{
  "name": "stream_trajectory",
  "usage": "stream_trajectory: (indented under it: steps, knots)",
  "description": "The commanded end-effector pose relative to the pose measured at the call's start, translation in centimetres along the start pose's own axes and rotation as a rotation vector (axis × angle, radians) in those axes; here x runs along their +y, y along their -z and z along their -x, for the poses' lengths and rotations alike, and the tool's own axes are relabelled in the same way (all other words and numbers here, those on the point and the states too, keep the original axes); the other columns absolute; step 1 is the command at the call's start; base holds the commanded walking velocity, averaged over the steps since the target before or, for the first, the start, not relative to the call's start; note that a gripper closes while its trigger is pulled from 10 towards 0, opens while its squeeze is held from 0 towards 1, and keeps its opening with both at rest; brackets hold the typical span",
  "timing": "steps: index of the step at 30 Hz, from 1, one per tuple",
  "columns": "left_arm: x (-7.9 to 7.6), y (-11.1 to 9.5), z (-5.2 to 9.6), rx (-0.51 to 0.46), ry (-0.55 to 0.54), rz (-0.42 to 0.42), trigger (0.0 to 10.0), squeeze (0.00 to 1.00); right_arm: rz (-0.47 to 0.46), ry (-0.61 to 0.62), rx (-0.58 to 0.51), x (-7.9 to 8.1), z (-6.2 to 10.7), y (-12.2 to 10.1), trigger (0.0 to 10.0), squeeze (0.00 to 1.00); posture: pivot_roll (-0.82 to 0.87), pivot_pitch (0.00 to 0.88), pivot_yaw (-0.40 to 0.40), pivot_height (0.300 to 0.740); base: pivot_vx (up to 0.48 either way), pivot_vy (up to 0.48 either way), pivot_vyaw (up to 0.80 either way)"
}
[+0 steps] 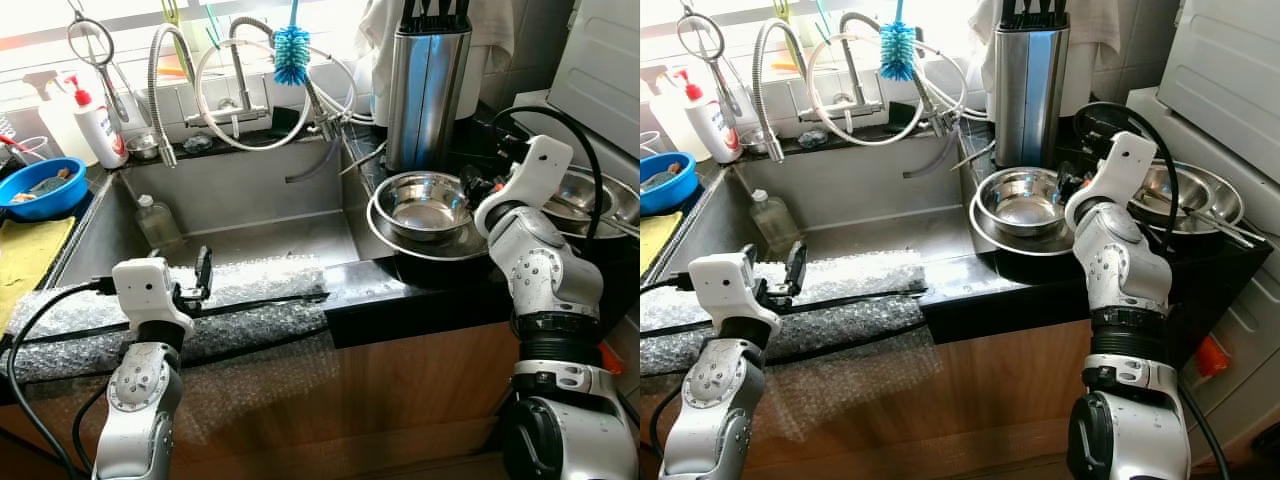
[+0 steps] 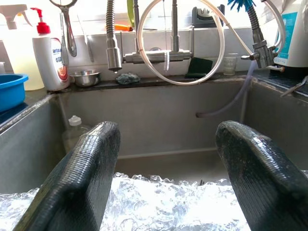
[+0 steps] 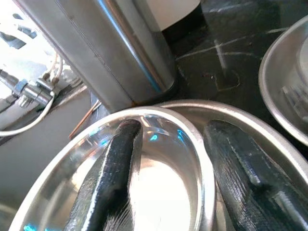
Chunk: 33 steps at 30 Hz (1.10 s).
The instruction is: Kitchen organization
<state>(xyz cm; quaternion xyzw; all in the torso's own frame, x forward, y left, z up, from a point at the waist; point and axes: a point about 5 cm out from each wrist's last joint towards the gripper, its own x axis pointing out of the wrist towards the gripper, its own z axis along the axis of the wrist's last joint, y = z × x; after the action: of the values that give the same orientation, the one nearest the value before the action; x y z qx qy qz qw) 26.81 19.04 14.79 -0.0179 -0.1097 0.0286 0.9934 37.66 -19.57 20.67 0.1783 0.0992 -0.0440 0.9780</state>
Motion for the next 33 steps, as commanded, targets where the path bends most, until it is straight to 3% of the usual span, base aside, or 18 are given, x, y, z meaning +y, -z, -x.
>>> stream_trajectory:
  steps: [1, 33]
  knots:
    - [-0.1, 0.0, -0.2, 0.002, 0.006, -0.012, 10.0, 0.0, -0.02, -0.016, 0.014, 0.7, -0.2, -0.2, 10.0, 0.0, -0.14, 0.0, 0.093, 0.74, 0.0, 0.0, 0.0]
    - [-0.5, 0.2, -0.1, 0.027, 0.026, -0.007, 10.0, 0.0, -0.178, 0.026, 0.114, 0.4, -0.5, 1.3, 10.0, 0.0, -0.14, 0.0, 0.089, 0.74, 0.0, 0.0, 0.0]
